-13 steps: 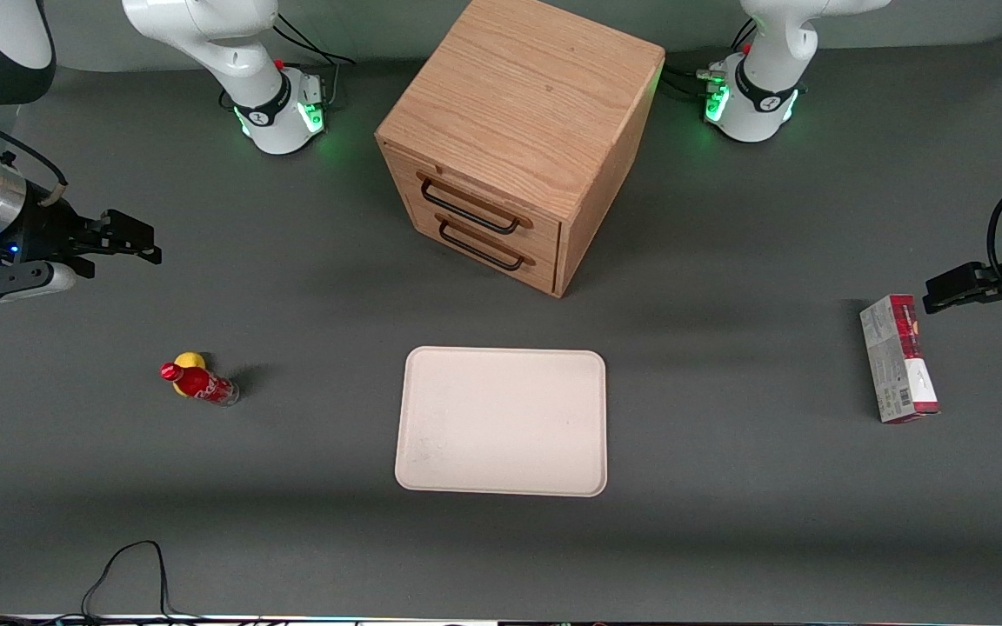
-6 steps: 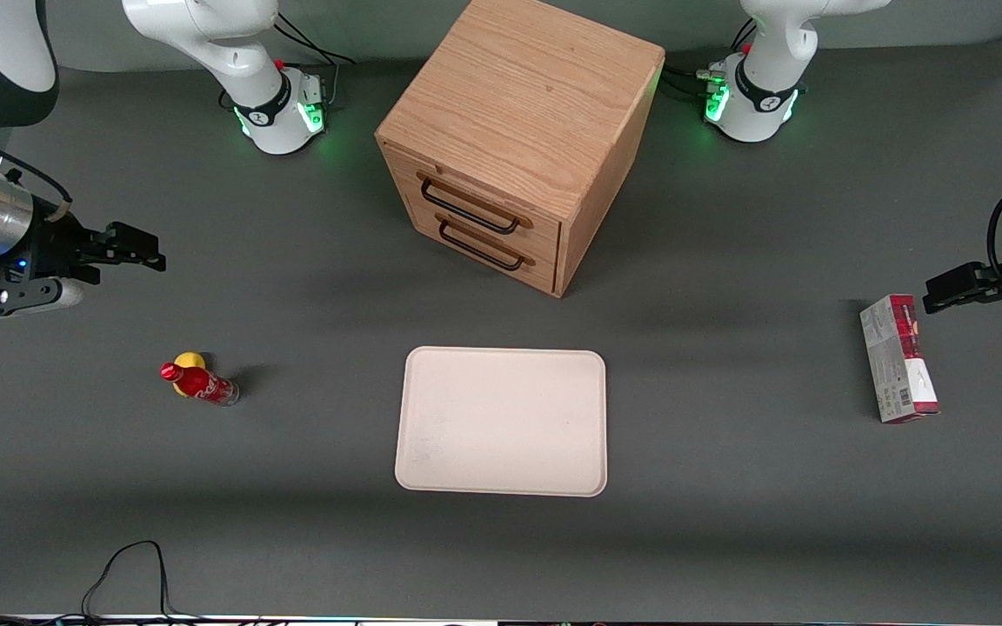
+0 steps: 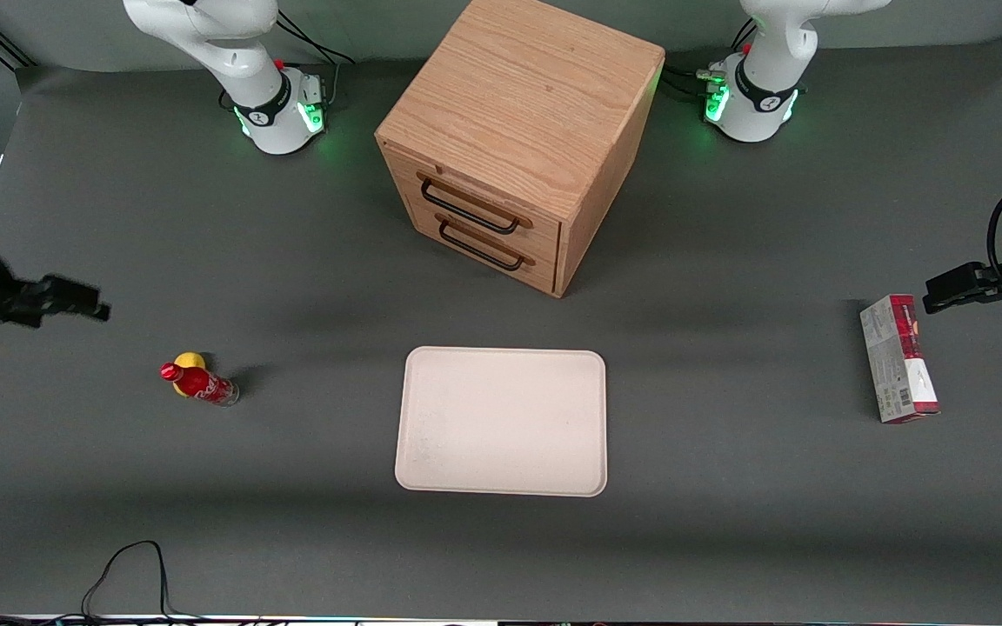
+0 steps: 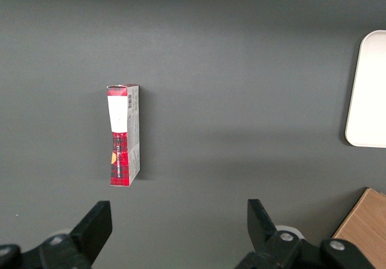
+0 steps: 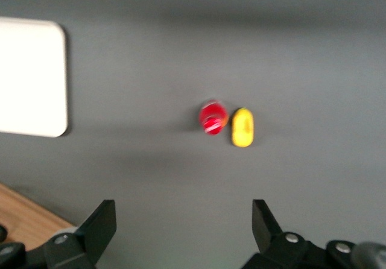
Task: Place coke bottle on tray
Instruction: 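Move the open right gripper down toward the red Coca-Cola bottle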
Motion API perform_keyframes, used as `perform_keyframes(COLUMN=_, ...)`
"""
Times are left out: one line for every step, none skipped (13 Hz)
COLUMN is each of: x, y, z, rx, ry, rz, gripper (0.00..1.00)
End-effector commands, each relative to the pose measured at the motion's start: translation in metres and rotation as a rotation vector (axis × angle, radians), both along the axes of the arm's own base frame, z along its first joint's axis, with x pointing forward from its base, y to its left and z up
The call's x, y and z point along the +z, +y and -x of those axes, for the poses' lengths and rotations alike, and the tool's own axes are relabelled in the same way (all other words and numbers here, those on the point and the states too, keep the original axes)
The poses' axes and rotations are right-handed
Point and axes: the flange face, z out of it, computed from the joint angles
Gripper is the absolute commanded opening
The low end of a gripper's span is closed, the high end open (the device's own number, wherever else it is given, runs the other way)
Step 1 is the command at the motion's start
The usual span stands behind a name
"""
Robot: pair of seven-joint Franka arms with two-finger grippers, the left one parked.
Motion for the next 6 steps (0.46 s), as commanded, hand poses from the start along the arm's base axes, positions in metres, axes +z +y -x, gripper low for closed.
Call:
perform_keyframes(x=-0.007, y=-0.022, z=-0.046, rx=0.026, ry=0.002, rz=0.034, gripper=1.00)
perform_keyframes(x=-0.008, y=-0.023, z=-0.048, rx=0.026, ry=-0.001, rz=0.036, gripper=1.00)
perform_keyframes(x=-0.008, y=-0.023, z=-0.048, rx=0.029, ry=0.000, rz=0.041, gripper=1.00)
perform_keyframes(x=-0.011, y=-0.025, z=-0.048, rx=0.039, ry=0.005, rz=0.056, gripper=1.00)
perform_keyframes(x=-0.014, y=-0.024, z=-0.049, rx=0.047, ry=0.010, rz=0.064, gripper=1.00)
perform_keyframes(x=-0.032, y=-0.025, z=-0.049, rx=0.046, ry=0.041, rz=0.063, gripper=1.00)
